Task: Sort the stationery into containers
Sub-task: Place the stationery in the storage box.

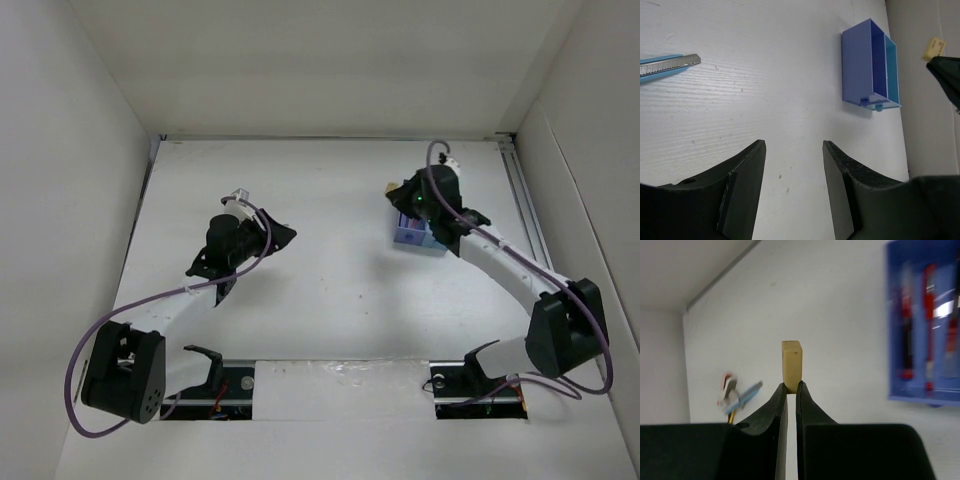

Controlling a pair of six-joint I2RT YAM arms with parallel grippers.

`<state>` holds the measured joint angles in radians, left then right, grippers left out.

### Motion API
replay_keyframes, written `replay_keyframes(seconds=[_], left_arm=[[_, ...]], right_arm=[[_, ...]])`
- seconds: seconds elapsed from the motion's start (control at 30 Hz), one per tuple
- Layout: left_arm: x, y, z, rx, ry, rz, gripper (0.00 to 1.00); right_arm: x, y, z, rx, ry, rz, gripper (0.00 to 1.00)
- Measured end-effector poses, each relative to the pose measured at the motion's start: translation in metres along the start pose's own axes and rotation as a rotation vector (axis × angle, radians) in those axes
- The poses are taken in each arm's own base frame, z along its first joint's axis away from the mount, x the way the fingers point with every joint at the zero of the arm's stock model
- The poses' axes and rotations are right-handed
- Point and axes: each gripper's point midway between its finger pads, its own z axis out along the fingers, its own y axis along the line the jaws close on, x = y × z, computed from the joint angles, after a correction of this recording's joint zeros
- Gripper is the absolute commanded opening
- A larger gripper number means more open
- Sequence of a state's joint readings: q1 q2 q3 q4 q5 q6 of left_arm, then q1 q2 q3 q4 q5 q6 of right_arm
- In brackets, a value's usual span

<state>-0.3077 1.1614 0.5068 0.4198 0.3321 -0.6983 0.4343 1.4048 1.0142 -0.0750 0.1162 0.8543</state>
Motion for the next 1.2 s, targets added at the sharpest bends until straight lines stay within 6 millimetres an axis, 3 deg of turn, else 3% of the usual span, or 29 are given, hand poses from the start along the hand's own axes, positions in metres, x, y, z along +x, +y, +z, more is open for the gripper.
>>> replay_keyframes(seconds=[0.07,0.17,0.27,0.4,0.53,0.73,0.87,0.93,1.07,1.2], left_arm=[[-0.001,0.002,0.000,-0.007,-0.004,0.016,0.46],[-0.002,0.003,-0.001,-0.011,-0.010,0.039,0.46],[-0.003,0.004,-0.001,-0.013,-0.016,0.054,0.46],[-0.004,0.006,-0.001,-0.025,-0.023,0.066,0.46],[-0.007,0.018,-0.002,-0.090,-0.044,0.071,0.38],[-0.018,0.045,-0.012,-0.248,-0.116,0.068,0.38],[-0.027,0.056,-0.018,-0.317,-0.163,0.069,0.38],[-0.028,0.061,-0.020,-0.345,-0.173,0.068,0.38],[-0.034,0.076,-0.026,-0.413,-0.203,0.047,0.37],[-0.041,0.088,-0.031,-0.475,-0.244,0.033,0.37]], right_arm=[[-0.028,-0.024,-0.002,0.066,-0.062,0.038,0.00],[-0.054,-0.067,-0.002,0.193,-0.115,0.082,0.00],[-0.062,-0.102,-0.005,0.289,-0.132,0.111,0.00],[-0.055,-0.130,-0.005,0.366,-0.107,0.130,0.00],[-0.045,-0.144,-0.002,0.407,-0.079,0.143,0.03],[-0.045,-0.161,-0.004,0.441,-0.084,0.178,0.13],[-0.043,-0.164,-0.004,0.449,-0.085,0.197,0.40],[-0.042,-0.165,-0.004,0.448,-0.086,0.202,0.46],[-0.038,-0.166,-0.009,0.443,-0.082,0.207,0.47],[-0.047,-0.152,-0.022,0.394,-0.117,0.215,0.47]])
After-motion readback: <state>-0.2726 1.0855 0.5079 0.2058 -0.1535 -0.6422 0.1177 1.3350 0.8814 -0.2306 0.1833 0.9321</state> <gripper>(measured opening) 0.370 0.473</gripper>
